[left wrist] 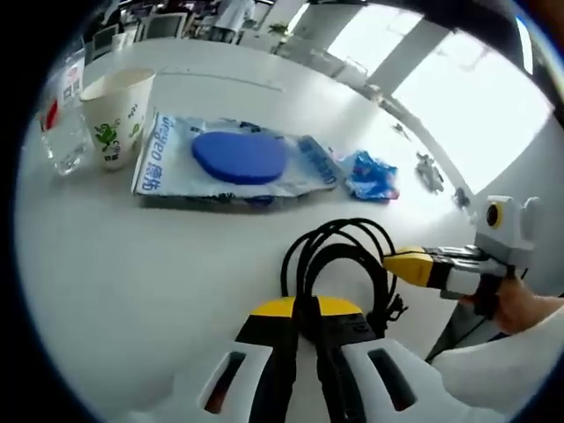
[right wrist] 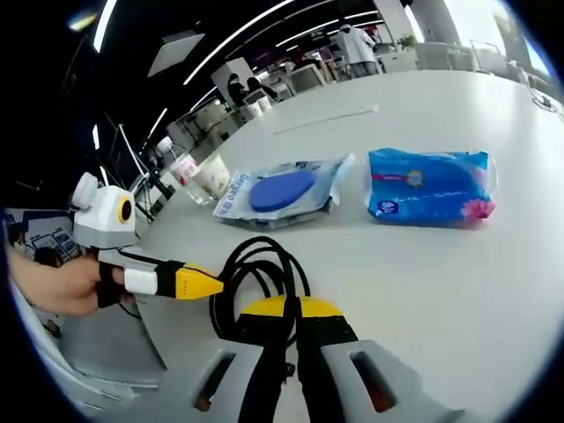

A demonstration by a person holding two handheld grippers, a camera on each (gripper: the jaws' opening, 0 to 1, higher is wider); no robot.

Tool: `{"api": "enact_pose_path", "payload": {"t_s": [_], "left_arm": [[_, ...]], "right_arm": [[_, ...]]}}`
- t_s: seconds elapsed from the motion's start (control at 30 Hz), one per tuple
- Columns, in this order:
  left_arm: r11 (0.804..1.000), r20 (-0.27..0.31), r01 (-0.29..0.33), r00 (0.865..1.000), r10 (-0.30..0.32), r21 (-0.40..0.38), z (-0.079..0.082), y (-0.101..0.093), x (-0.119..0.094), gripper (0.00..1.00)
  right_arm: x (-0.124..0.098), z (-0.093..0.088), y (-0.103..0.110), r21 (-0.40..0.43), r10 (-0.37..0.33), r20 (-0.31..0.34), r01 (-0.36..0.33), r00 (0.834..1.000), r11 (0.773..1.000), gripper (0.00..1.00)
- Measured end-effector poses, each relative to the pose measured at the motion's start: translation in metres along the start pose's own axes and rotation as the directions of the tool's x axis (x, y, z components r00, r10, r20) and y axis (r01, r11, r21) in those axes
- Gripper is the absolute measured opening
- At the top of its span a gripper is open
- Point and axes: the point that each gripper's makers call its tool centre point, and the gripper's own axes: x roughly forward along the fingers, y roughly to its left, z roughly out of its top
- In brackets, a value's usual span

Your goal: Arrange the tabletop items into an orderly group along one side of the table until the central work area is clear of visible clutter.

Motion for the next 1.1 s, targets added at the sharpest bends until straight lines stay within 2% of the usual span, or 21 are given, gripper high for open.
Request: {"api": "enact_pose_path", "payload": {"t_s": [0.1, 0.43, 0.77, 1.1], "left_arm": [[1.000, 0.004, 0.014, 1.000, -0.014, 0.020, 0.005, -0.008, -0.001, 0.00], [0.996, 0.022, 0.069, 0.997, -0.071, 0.058, 0.024, -0.035, 0.002, 0.00], [0.989, -0.013, 0.114, 0.993, -0.113, 0.095, 0.030, -0.061, 0.020, 0.00], [0.989, -0.047, 0.128, 0.991, -0.125, 0.077, 0.029, -0.074, 0.037, 0.00]], "right_arm": [[-0.007, 0.010, 0.001, 0.005, -0.003, 0.028, 0.003, 1.000, 1.000, 0.00], [-0.030, 0.026, -0.013, 0.040, -0.032, 0.081, 0.029, 0.996, 0.999, 0.00], [-0.049, 0.028, -0.036, 0.067, -0.086, 0.103, 0.079, 0.991, 0.995, 0.00], [-0.056, 0.029, -0.055, 0.067, -0.123, 0.103, 0.117, 0.987, 0.991, 0.00]]}}
